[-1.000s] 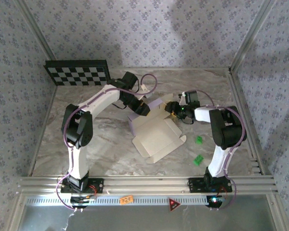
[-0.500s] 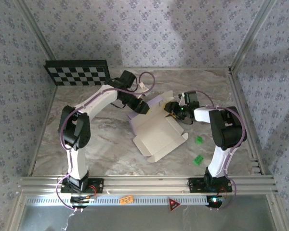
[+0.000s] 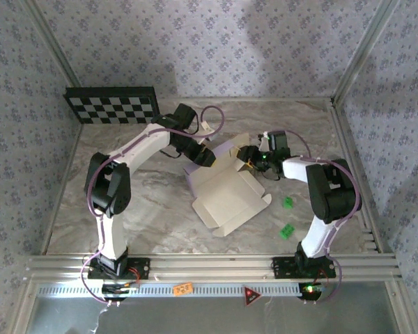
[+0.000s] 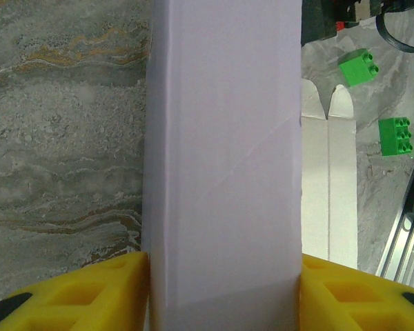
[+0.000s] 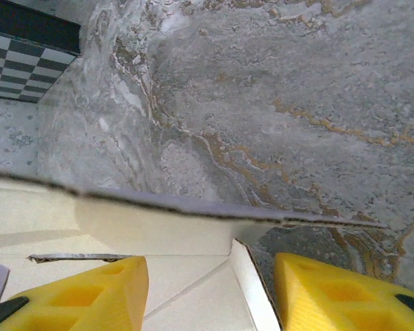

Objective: Fold the paper box

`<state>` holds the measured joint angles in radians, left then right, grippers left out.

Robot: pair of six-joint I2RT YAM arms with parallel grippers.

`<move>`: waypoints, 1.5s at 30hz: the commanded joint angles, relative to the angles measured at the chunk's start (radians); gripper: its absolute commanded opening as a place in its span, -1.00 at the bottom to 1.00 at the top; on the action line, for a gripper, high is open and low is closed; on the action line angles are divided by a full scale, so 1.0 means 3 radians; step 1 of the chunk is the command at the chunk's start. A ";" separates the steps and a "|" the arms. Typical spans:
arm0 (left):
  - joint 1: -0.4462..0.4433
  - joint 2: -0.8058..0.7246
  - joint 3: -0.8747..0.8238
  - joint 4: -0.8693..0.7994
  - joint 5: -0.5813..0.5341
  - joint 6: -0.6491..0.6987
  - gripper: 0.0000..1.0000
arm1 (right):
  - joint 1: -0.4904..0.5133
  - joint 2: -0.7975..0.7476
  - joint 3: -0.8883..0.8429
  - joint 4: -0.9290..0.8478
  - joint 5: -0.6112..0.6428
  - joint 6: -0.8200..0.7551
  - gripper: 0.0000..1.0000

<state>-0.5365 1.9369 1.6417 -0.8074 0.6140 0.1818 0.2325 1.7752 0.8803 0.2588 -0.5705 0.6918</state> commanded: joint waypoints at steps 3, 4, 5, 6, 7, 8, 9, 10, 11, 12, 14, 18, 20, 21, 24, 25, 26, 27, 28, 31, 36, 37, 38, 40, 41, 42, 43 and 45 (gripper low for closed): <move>-0.0019 -0.0085 0.0001 0.0012 0.0080 -0.0022 0.03 | 0.0043 -0.0065 -0.0037 0.0133 -0.0167 -0.0036 0.03; -0.0025 -0.0085 0.0000 0.0018 0.0080 -0.0031 0.03 | 0.0049 -0.0043 -0.0034 0.0168 -0.0229 -0.0022 0.01; -0.0022 -0.0082 0.0000 0.0029 0.0076 -0.0034 0.03 | 0.0060 -0.0026 -0.0035 0.0194 -0.0270 -0.0004 0.00; -0.0022 -0.0081 -0.0001 0.0034 0.0069 -0.0043 0.03 | 0.0069 -0.0021 -0.0035 0.0213 -0.0292 0.0010 -0.01; -0.0026 -0.0080 -0.0001 0.0042 0.0057 -0.0058 0.03 | 0.0093 -0.0018 -0.0038 0.0216 -0.0297 0.0015 -0.02; -0.0022 -0.0075 0.0002 0.0052 0.0043 -0.0070 0.03 | 0.0107 -0.0026 -0.0039 0.0211 -0.0297 0.0016 -0.02; -0.0025 -0.0073 -0.0006 0.0057 0.0026 -0.0087 0.03 | 0.0124 -0.0028 -0.0054 0.0211 -0.0297 0.0022 -0.03; -0.0025 -0.0065 -0.0010 0.0063 0.0014 -0.0100 0.03 | 0.0139 -0.0032 -0.0061 0.0216 -0.0297 0.0031 -0.03; -0.0024 -0.0065 -0.0006 0.0072 0.0002 -0.0113 0.03 | 0.0145 -0.0032 -0.0070 0.0216 -0.0294 0.0040 -0.04; -0.0022 -0.0059 -0.0006 0.0071 -0.0005 -0.0119 0.03 | 0.0160 -0.0027 -0.0075 0.0224 -0.0302 0.0050 -0.04; -0.0026 -0.0050 -0.0006 0.0072 -0.0001 -0.0128 0.03 | 0.0184 -0.0025 -0.0103 0.0263 -0.0310 0.0066 -0.05; -0.0035 -0.0044 -0.0016 0.0080 0.0012 -0.0133 0.03 | 0.0225 0.0022 -0.0137 0.0337 -0.0325 0.0110 -0.06; -0.0042 -0.0044 -0.0018 0.0085 0.0012 -0.0145 0.04 | 0.0236 0.0076 -0.0152 0.0390 -0.0337 0.0148 -0.06; -0.0051 -0.0044 -0.0020 0.0085 0.0010 -0.0143 0.03 | 0.0246 0.0102 -0.0158 0.0414 -0.0338 0.0173 -0.07; -0.0062 -0.0044 -0.0027 0.0090 0.0009 -0.0148 0.04 | 0.0263 0.0184 -0.0173 0.0424 -0.0322 0.0202 -0.12; -0.0070 -0.0044 -0.0025 0.0093 0.0009 -0.0148 0.03 | 0.0275 0.0209 -0.0173 0.0433 -0.0324 0.0208 -0.14; -0.0073 -0.0042 -0.0032 0.0089 0.0010 -0.0155 0.04 | 0.0284 0.0230 -0.0173 0.0445 -0.0335 0.0224 -0.14; -0.0077 -0.0042 -0.0032 0.0089 0.0009 -0.0152 0.04 | 0.0293 0.0251 -0.0181 0.0460 -0.0342 0.0236 -0.14; -0.0078 -0.0042 -0.0037 0.0089 0.0012 -0.0155 0.04 | 0.0300 0.0268 -0.0186 0.0454 -0.0338 0.0240 -0.14; -0.0089 -0.0039 -0.0039 0.0089 -0.0001 -0.0162 0.05 | 0.0314 0.0290 -0.0207 0.0447 -0.0326 0.0250 -0.14; -0.0108 -0.0050 -0.0067 0.0095 -0.0020 -0.0171 0.05 | 0.0309 0.0127 -0.0321 0.0573 -0.0293 0.0310 -0.01; -0.0111 -0.0050 -0.0072 0.0099 -0.0026 -0.0175 0.05 | 0.0315 0.0085 -0.0321 0.0535 -0.0260 0.0289 0.01; -0.0112 -0.0050 -0.0077 0.0105 -0.0027 -0.0179 0.05 | 0.0315 0.0053 -0.0313 0.0493 -0.0230 0.0272 0.03; -0.0118 -0.0040 -0.0076 0.0104 -0.0033 -0.0187 0.05 | 0.0332 -0.0003 -0.0297 0.0428 -0.0193 0.0239 0.04; -0.0122 -0.0037 -0.0073 0.0100 -0.0041 -0.0191 0.05 | 0.0344 -0.0017 -0.0287 0.0416 -0.0190 0.0244 0.04; -0.0128 -0.0037 -0.0079 0.0099 -0.0050 -0.0189 0.06 | 0.0353 -0.0033 -0.0286 0.0420 -0.0191 0.0252 0.05; -0.0128 -0.0040 -0.0078 0.0097 -0.0058 -0.0191 0.05 | 0.0364 -0.0051 -0.0285 0.0426 -0.0182 0.0256 0.05; -0.0125 -0.0039 -0.0091 0.0102 -0.0060 -0.0183 0.06 | 0.0386 -0.0071 -0.0280 0.0406 -0.0167 0.0253 0.05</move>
<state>-0.5659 1.9369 1.6142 -0.7883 0.5865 0.1318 0.3305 1.7882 0.7994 0.4061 -0.6197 0.7677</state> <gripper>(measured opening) 0.528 0.526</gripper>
